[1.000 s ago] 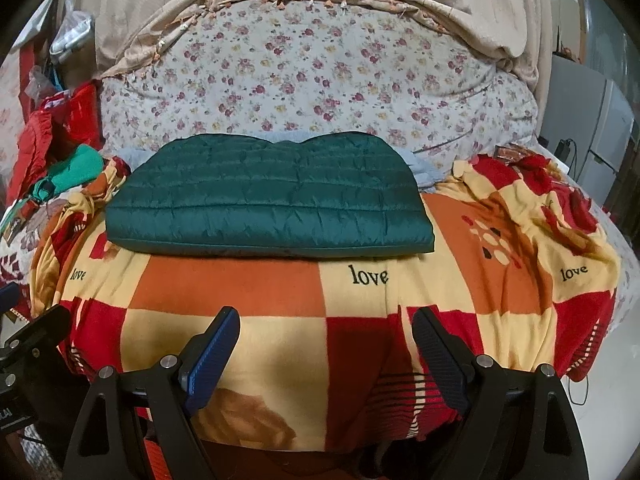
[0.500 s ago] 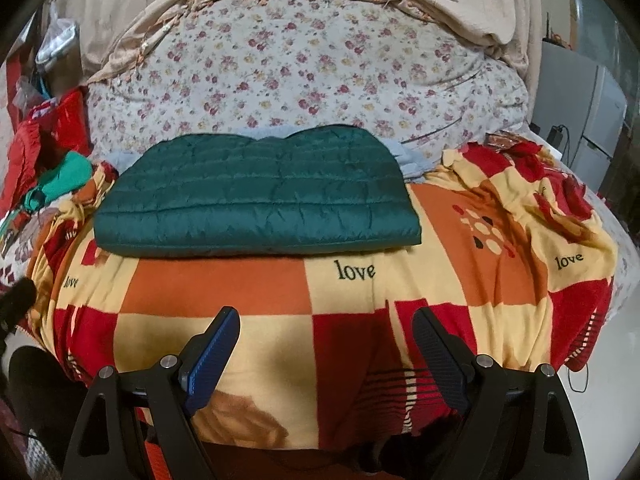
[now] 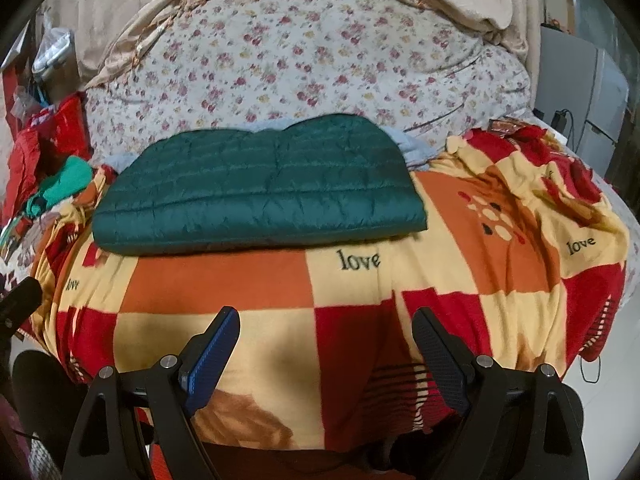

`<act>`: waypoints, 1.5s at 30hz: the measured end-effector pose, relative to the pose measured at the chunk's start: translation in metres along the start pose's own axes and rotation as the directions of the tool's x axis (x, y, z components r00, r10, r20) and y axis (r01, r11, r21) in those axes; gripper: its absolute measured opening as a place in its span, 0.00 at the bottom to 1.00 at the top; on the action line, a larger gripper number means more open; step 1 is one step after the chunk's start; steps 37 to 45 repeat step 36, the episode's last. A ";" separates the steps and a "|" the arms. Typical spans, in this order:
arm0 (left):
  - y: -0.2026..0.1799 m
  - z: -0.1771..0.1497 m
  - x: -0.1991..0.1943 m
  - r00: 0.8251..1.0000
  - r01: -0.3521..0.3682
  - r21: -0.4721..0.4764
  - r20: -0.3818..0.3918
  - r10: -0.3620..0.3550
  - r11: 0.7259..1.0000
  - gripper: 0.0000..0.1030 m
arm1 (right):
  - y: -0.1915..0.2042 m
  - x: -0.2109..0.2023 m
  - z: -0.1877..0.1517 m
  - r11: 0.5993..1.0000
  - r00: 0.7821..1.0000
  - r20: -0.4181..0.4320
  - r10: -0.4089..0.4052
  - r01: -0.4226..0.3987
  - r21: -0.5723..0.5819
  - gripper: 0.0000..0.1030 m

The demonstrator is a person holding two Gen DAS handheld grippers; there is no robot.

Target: Fold large clothes

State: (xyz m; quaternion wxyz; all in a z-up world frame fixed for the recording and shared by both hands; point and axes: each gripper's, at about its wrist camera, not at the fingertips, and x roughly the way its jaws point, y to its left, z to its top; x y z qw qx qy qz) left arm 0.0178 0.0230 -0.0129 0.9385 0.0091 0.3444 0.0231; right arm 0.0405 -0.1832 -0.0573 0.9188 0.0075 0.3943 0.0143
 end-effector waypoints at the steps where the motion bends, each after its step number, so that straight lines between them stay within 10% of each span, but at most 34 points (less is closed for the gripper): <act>1: -0.002 -0.002 0.001 1.000 0.008 0.005 -0.007 -0.008 1.000 0.98 | 0.002 0.002 -0.002 1.000 1.000 -0.005 0.003 -0.004 -0.006 0.84; 45: -0.007 -0.008 0.010 0.998 0.045 0.012 -0.048 -0.044 0.999 0.96 | 0.020 0.000 -0.005 0.999 1.000 0.013 0.011 -0.010 -0.048 0.84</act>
